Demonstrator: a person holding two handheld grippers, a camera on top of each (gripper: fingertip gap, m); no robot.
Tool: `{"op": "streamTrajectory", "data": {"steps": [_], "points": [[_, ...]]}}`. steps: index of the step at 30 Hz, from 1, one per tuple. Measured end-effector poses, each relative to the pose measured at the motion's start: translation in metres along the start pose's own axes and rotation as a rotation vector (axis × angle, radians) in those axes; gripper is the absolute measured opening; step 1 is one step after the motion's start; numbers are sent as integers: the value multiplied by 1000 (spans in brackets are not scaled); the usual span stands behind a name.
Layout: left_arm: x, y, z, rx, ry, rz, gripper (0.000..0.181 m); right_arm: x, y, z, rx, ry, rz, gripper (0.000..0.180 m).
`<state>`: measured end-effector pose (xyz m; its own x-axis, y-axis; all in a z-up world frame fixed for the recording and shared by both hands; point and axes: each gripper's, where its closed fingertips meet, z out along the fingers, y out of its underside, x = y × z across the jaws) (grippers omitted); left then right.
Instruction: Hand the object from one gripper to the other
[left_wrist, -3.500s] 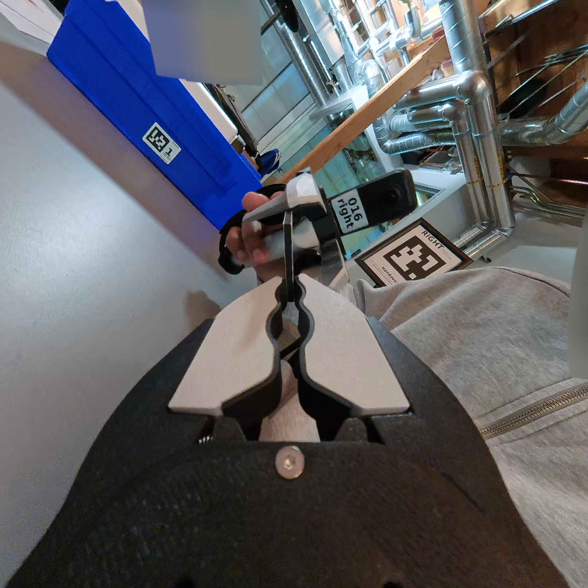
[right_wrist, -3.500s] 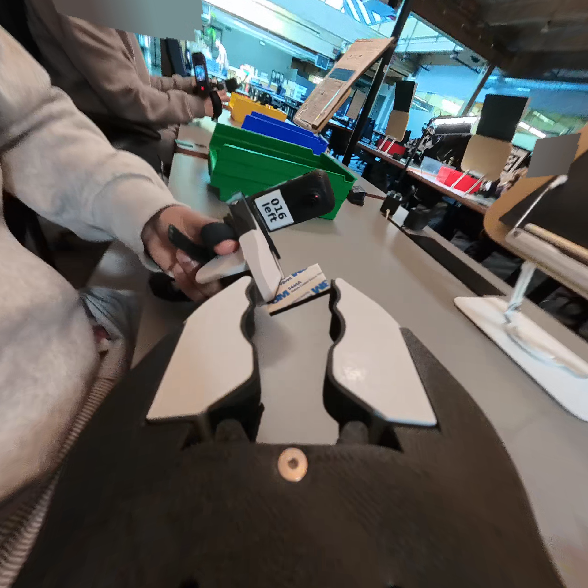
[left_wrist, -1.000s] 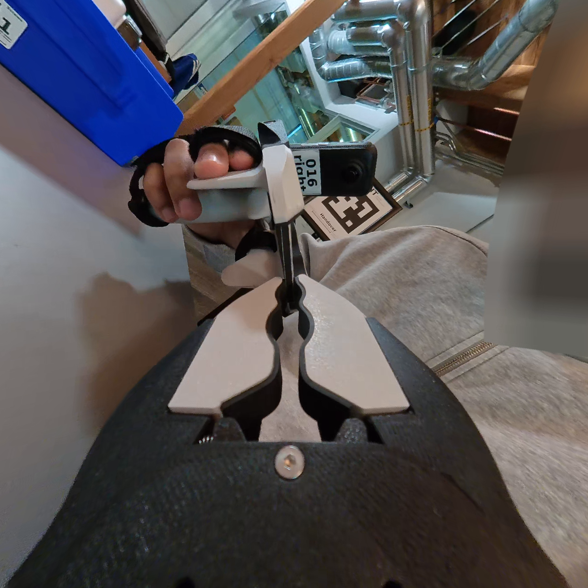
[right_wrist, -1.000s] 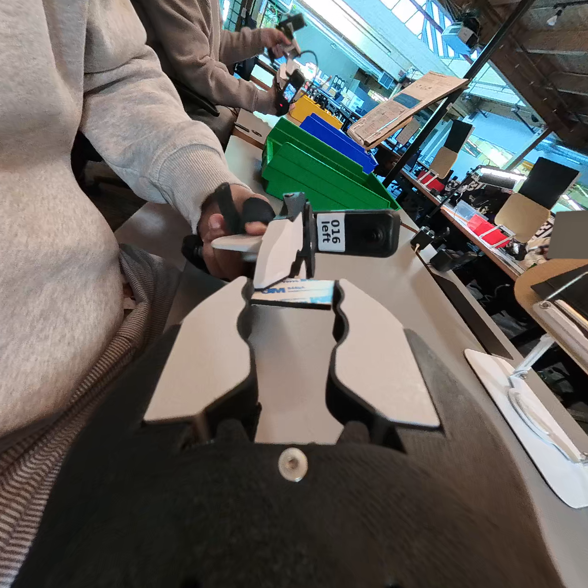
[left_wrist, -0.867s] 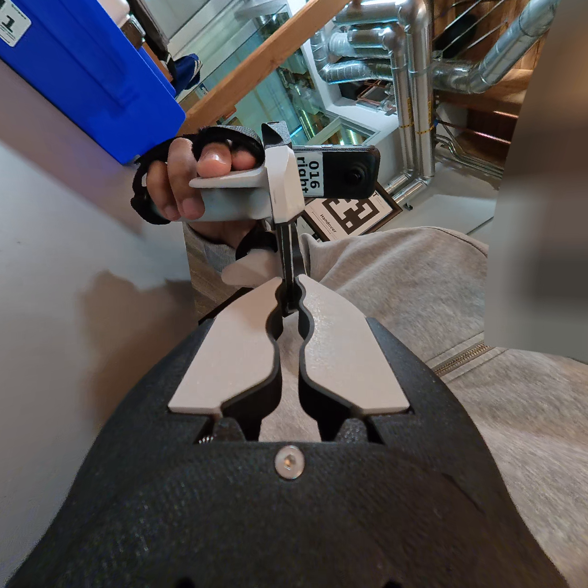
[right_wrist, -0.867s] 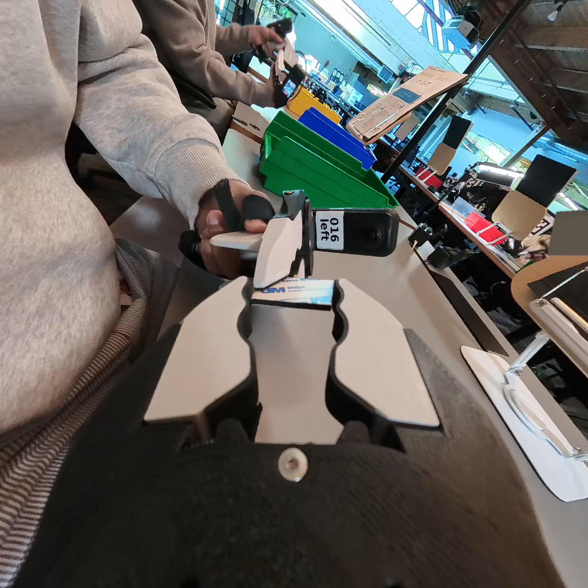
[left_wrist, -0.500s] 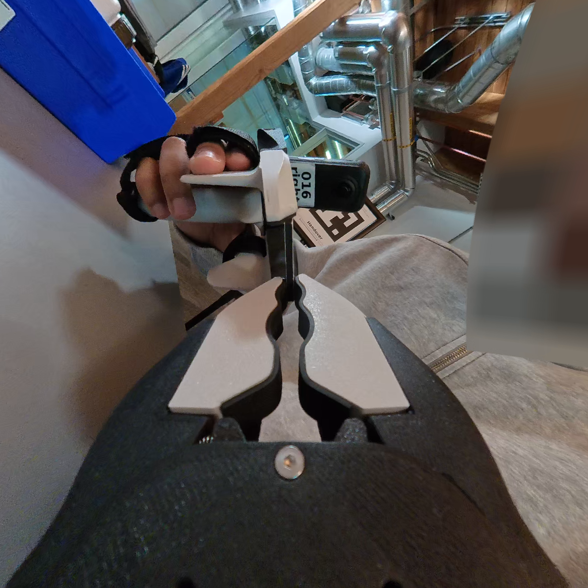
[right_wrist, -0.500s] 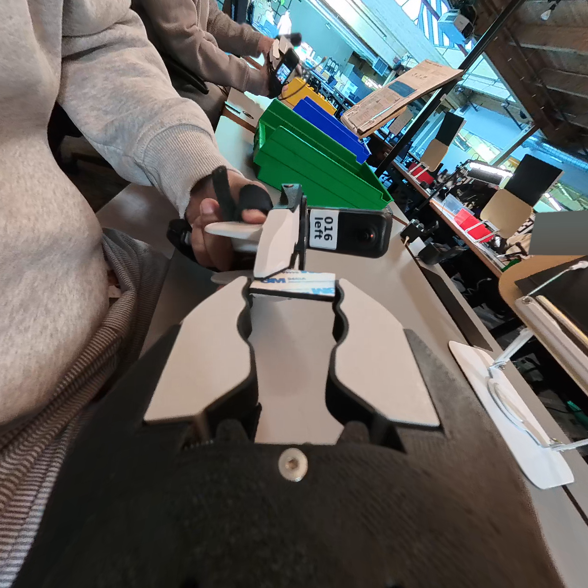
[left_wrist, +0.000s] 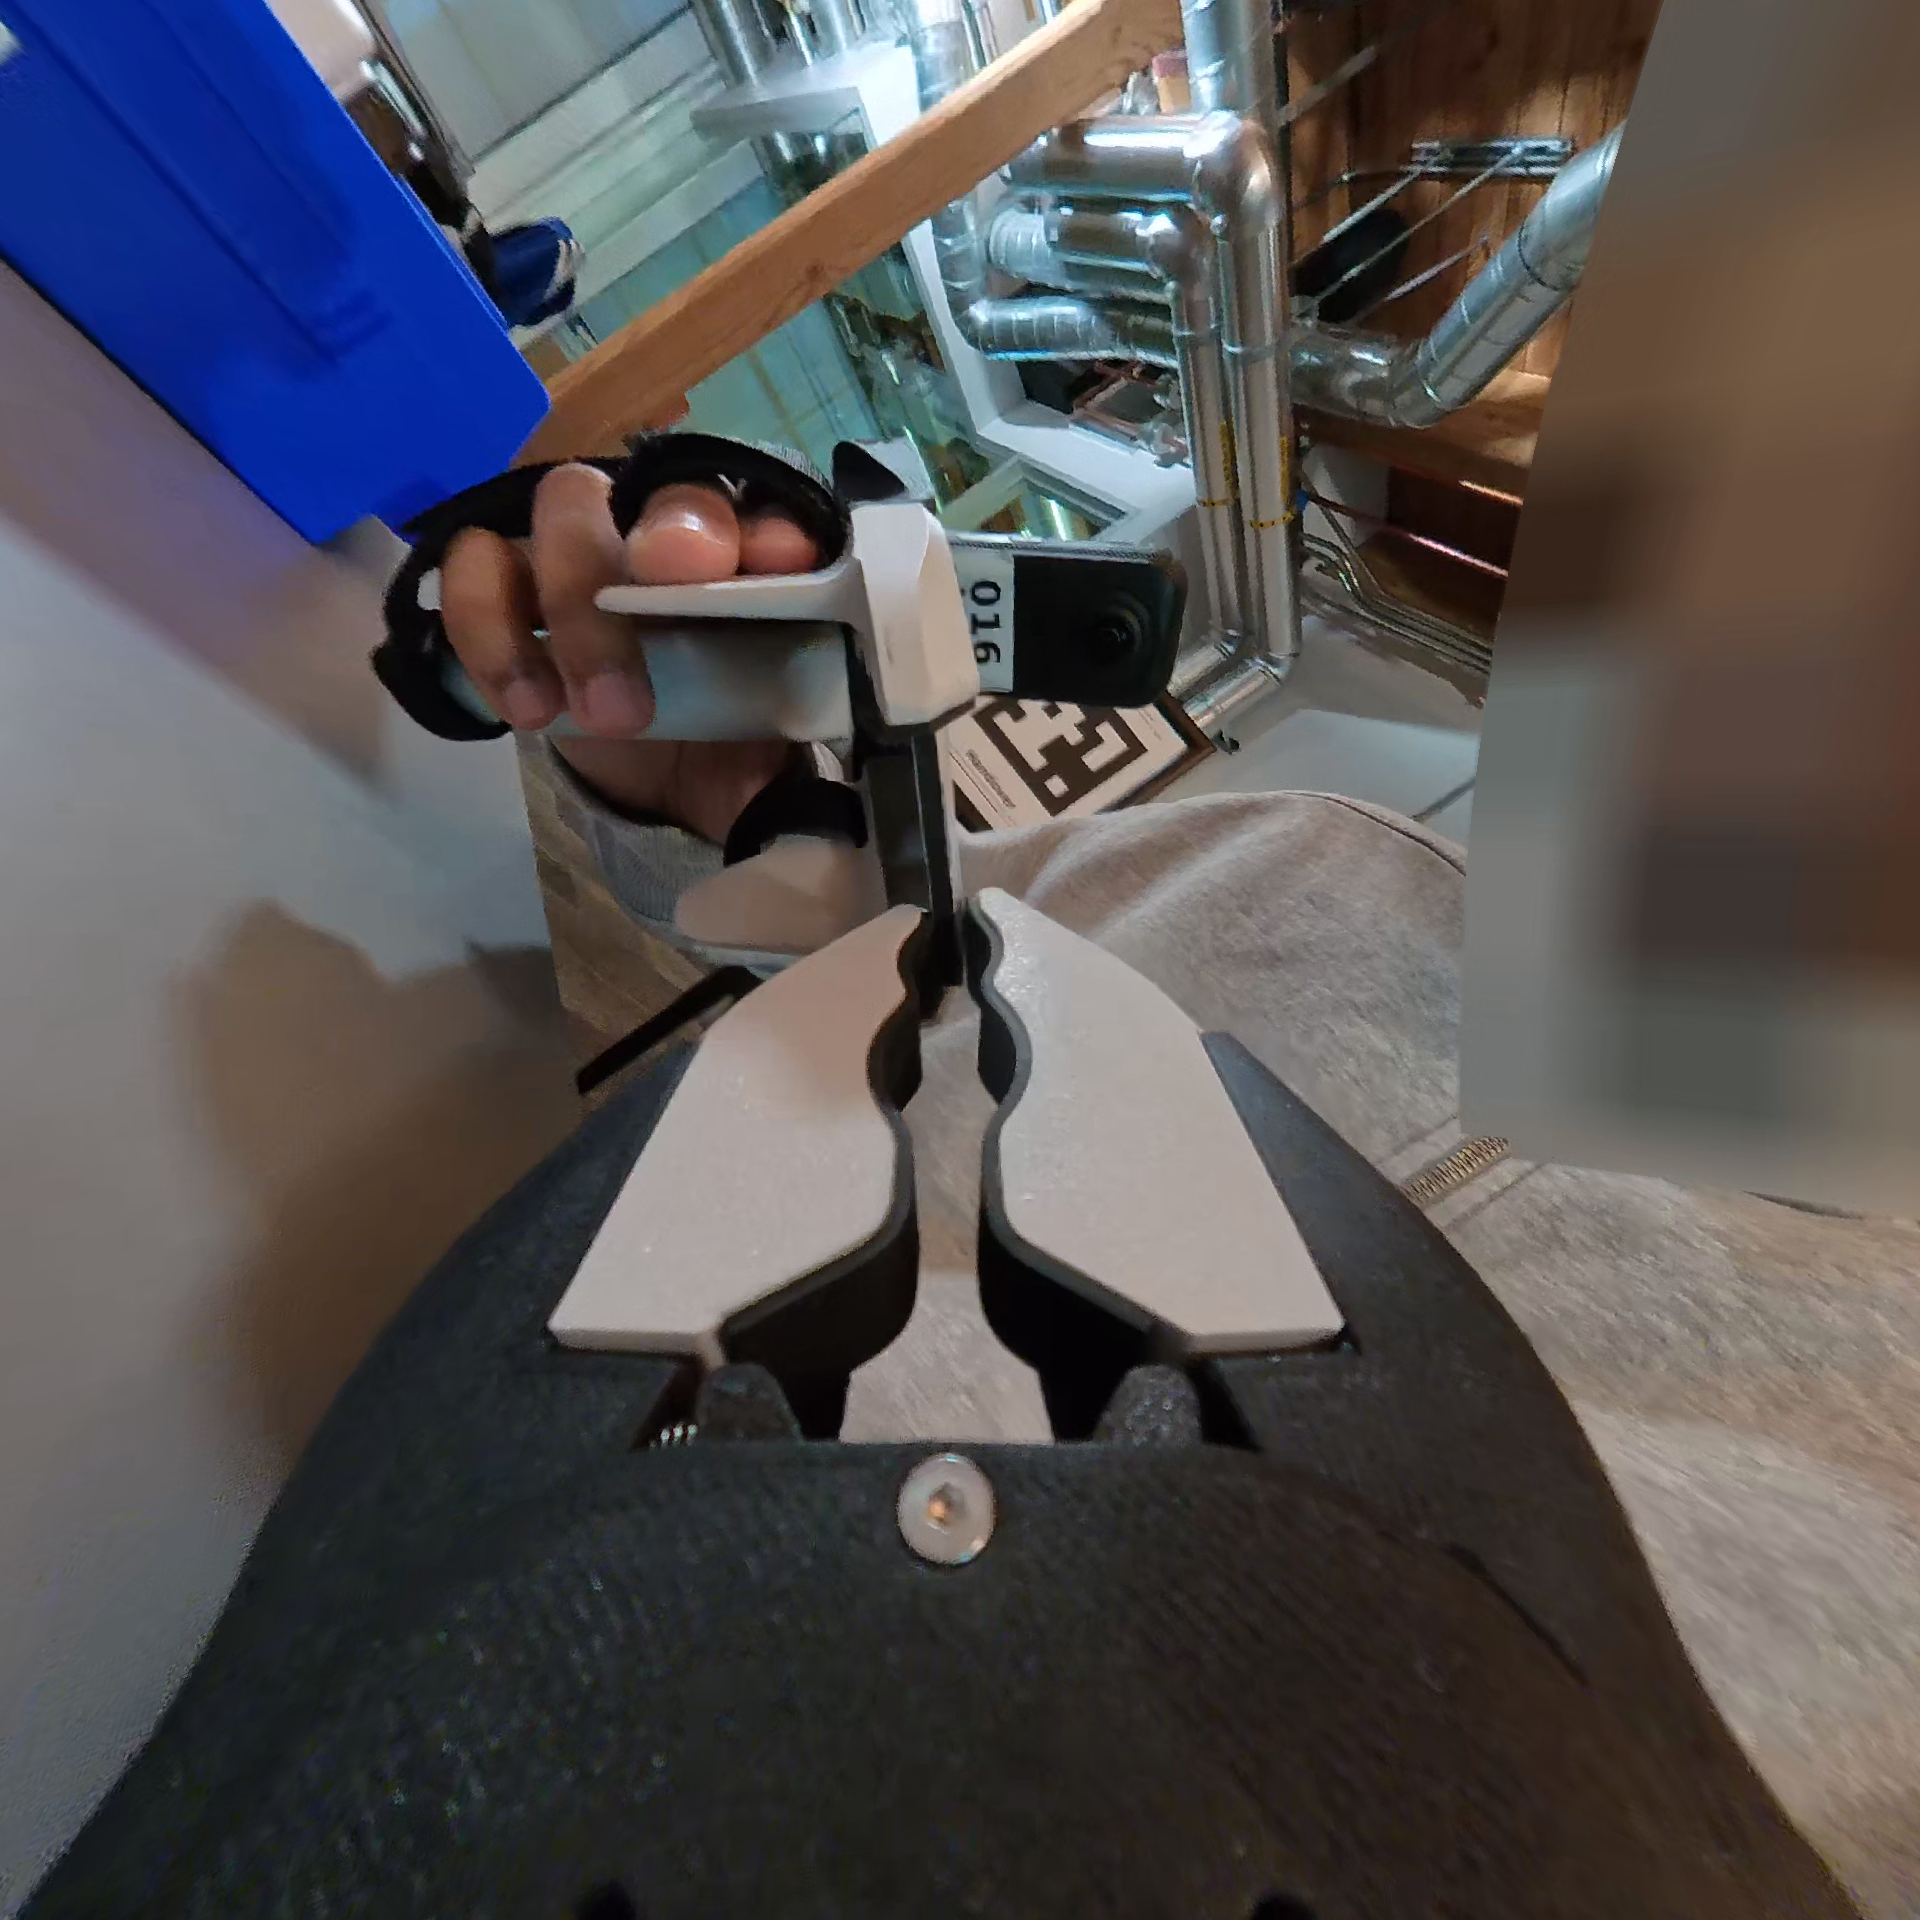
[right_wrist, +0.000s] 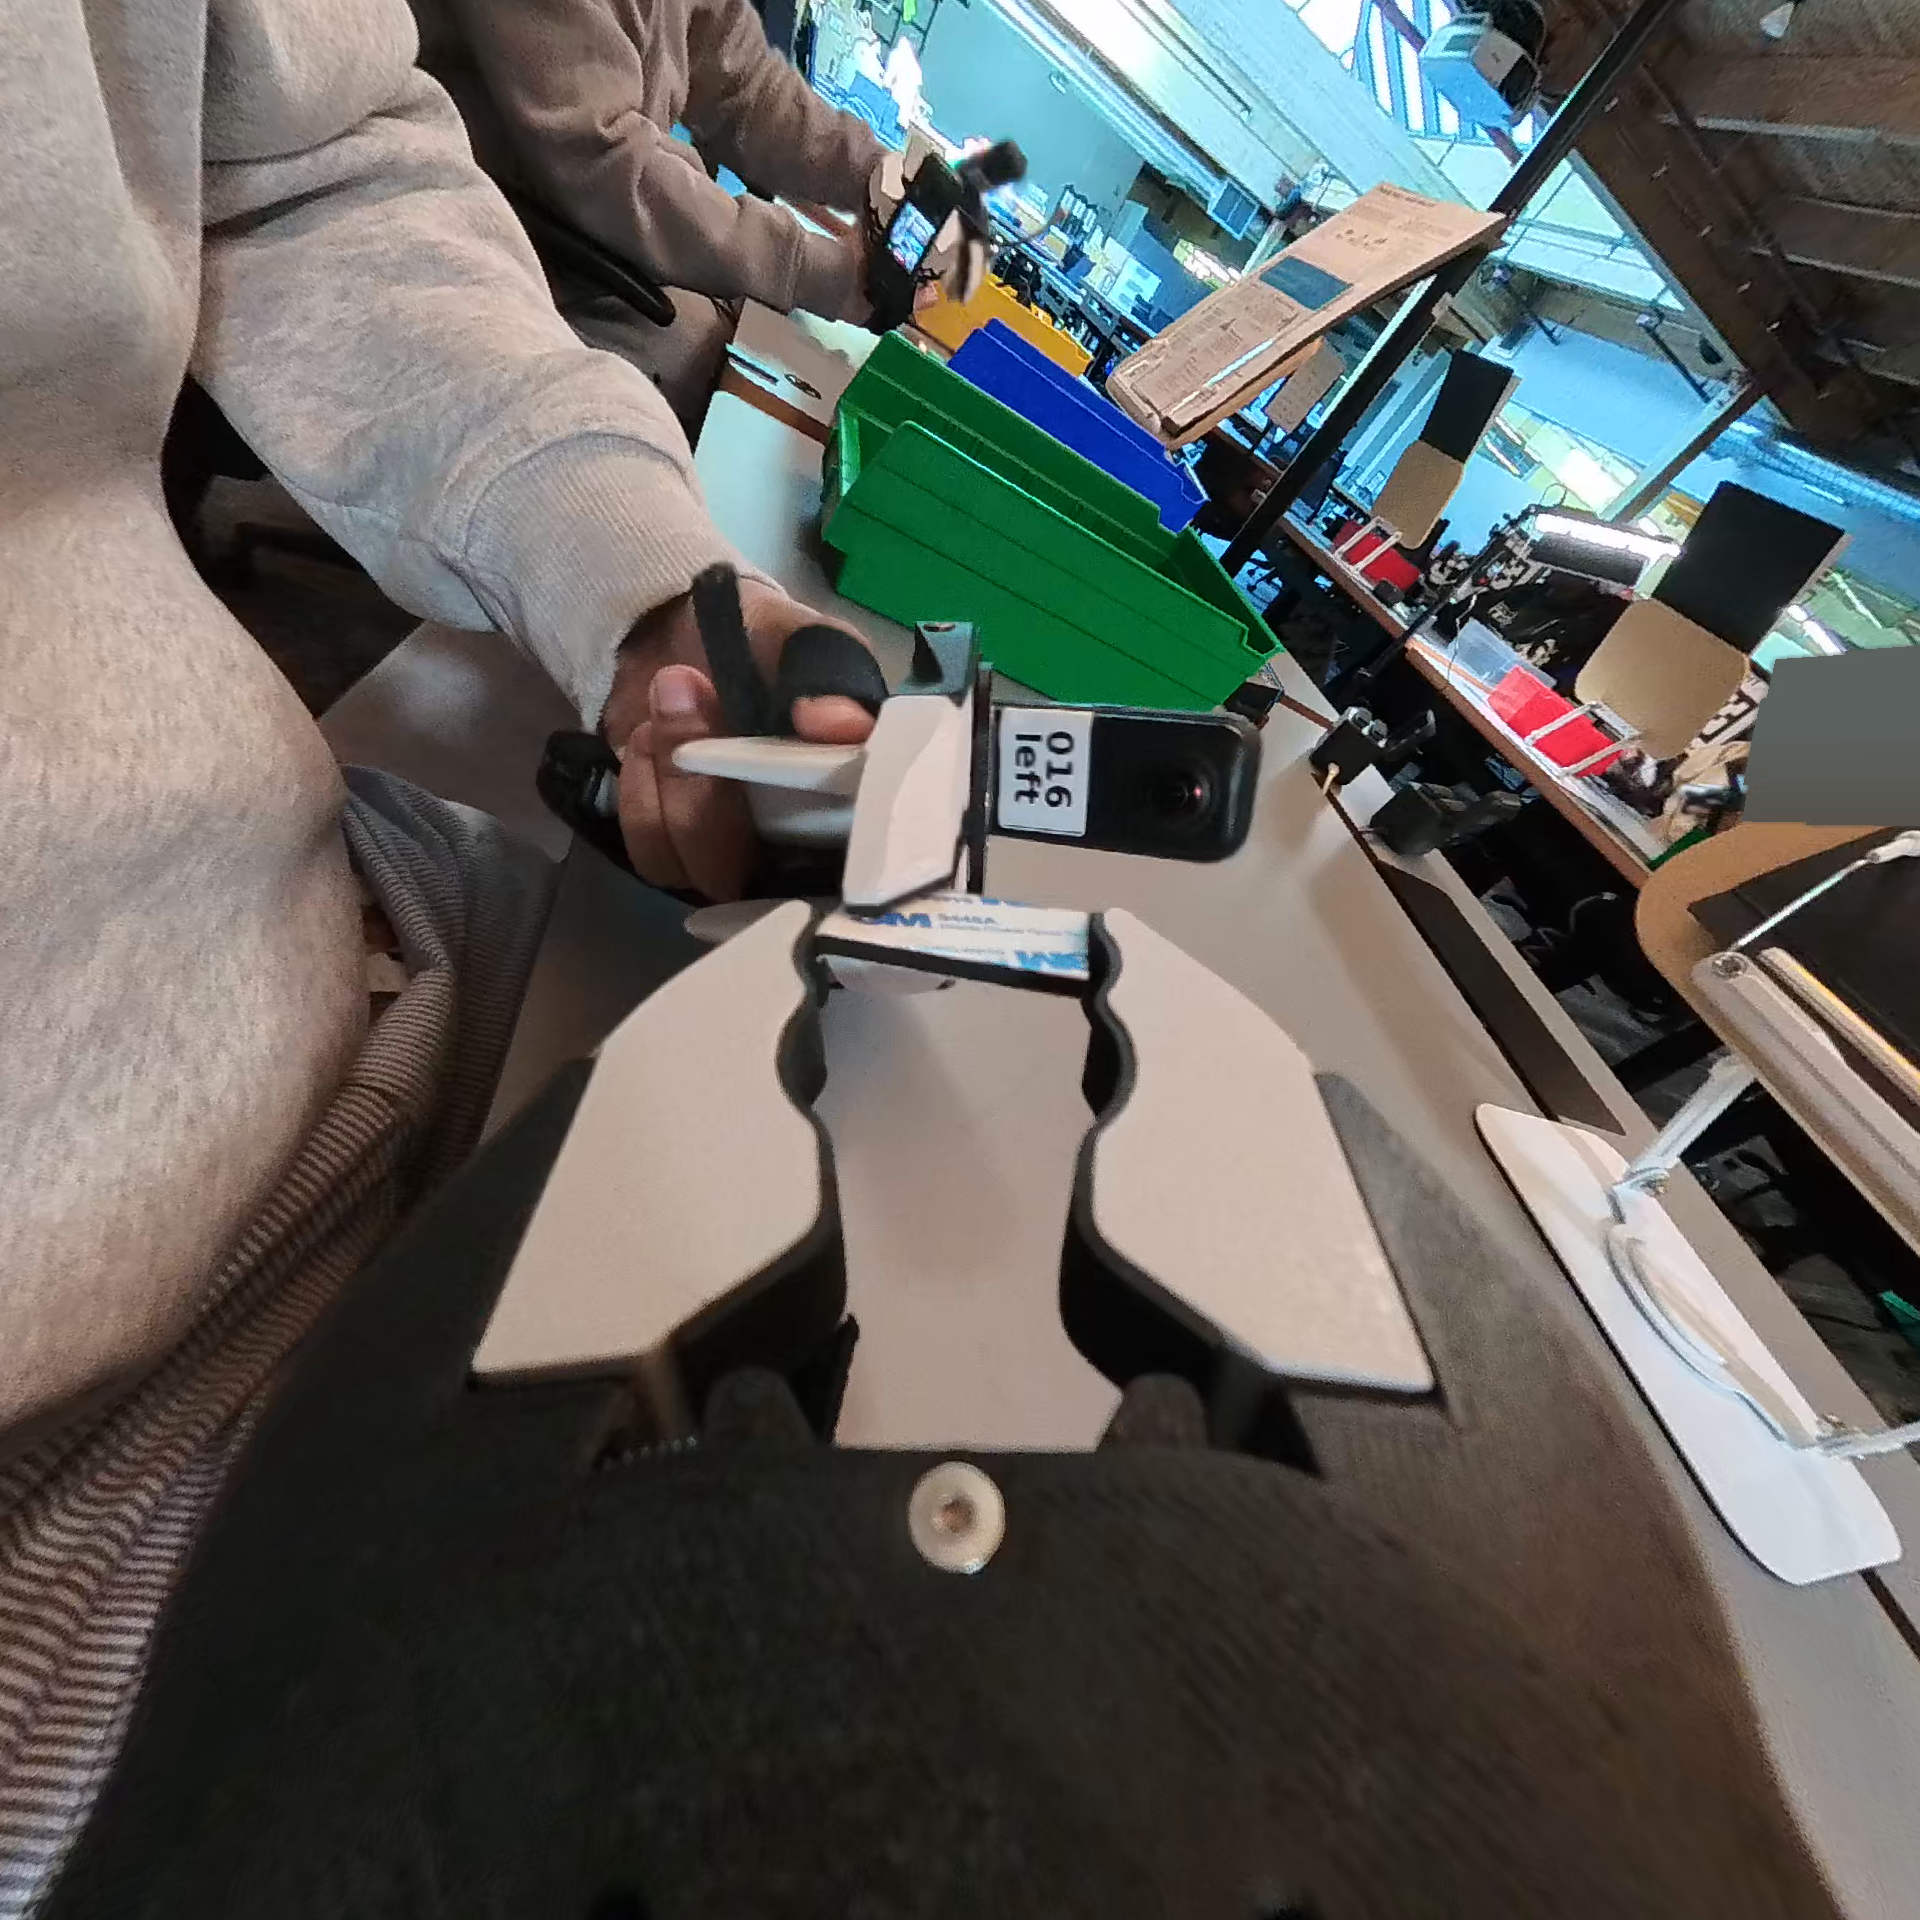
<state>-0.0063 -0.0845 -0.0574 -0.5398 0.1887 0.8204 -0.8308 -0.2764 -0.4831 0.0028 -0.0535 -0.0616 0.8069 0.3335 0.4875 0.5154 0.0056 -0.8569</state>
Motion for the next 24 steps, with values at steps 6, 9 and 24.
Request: {"op": "streamTrajectory", "data": {"steps": [6,9,24], "points": [[-13,-22,-13,149,-84,4,42,5,3,-1,-17,19,48,48],[-19,-28,-19,188,-153,51,41,6,4,-1,-20,15,84,48],[-57,-22,-33,24,-649,374,47,19,55,3,-433,176,75,48]]}}
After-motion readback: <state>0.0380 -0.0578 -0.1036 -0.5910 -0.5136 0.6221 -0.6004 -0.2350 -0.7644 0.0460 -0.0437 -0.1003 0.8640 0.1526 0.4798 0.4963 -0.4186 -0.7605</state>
